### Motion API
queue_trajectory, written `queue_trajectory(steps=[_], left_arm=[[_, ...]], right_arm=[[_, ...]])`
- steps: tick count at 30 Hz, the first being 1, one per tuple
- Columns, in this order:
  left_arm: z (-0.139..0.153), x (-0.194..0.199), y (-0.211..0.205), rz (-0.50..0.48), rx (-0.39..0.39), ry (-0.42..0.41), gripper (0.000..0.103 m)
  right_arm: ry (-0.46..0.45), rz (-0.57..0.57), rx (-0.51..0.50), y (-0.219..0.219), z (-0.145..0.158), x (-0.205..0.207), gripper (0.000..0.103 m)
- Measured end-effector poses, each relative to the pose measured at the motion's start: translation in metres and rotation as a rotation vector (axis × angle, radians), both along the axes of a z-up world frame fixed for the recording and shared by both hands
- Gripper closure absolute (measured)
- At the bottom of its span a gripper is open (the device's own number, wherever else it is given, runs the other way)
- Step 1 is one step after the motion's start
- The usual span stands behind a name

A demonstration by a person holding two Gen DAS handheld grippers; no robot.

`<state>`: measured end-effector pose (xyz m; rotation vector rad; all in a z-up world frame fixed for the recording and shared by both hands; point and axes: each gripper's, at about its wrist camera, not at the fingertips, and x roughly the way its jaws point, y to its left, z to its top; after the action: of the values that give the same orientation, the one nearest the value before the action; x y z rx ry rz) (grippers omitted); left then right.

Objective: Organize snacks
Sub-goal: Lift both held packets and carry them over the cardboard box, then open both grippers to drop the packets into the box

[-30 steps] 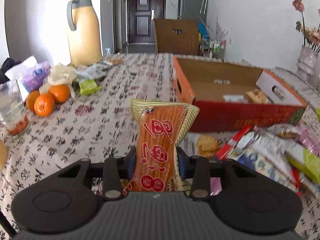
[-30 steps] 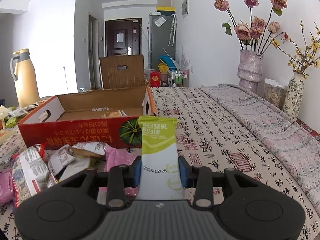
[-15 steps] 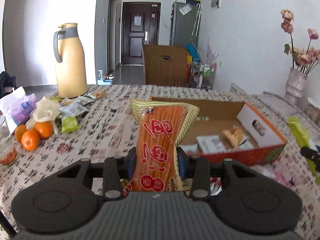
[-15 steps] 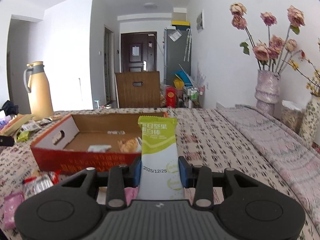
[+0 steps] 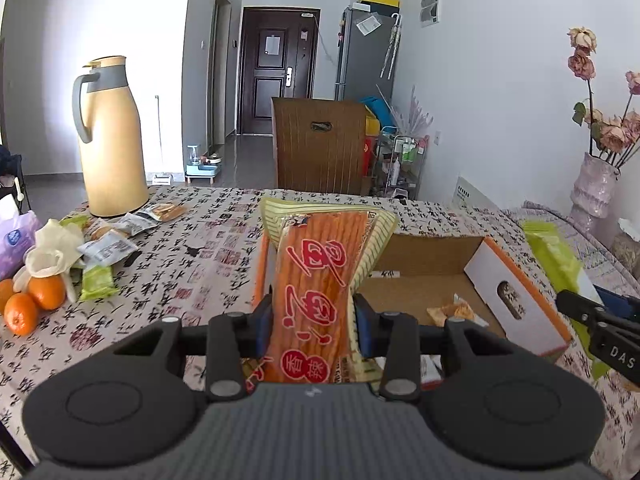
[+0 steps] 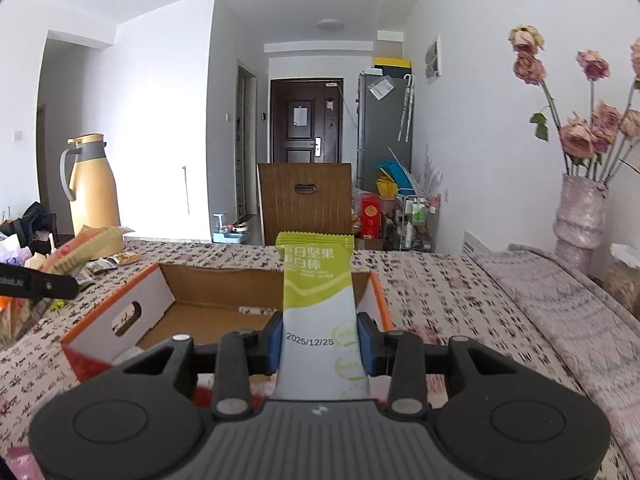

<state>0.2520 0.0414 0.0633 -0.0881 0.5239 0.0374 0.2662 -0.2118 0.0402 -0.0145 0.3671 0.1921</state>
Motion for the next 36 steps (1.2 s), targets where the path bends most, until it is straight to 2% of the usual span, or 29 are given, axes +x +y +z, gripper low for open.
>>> queue_trajectory(steps=[10,15,22,31,36], left_arm=[[-0.005,0.047,-0.006,0.027,-0.019,-0.003,0.063],[-0.014,0.064,-0.002,0.048,-0.029,-0.001,0.063],[-0.031,0.075,0.003,0.062,-0.040,0.032,0.063],[-0.037,0.074,-0.001,0.044,-0.033,0.039,0.062],[-0.039,0.073,-0.005,0.034,-0.025,0.044,0.050]], right_arm=[[0.012,0.024,0.014,0.016,-0.001,0.050,0.066],[0.026,0.040,0.021,0.023,-0.011,0.069,0.067],[0.079,0.060,0.032,0.028,-0.032,0.085,0.067],[0.096,0.053,0.014,0.032,-0.039,0.087,0.067],[0.103,0.053,0.025,0.031,-0.040,0.087,0.065]])
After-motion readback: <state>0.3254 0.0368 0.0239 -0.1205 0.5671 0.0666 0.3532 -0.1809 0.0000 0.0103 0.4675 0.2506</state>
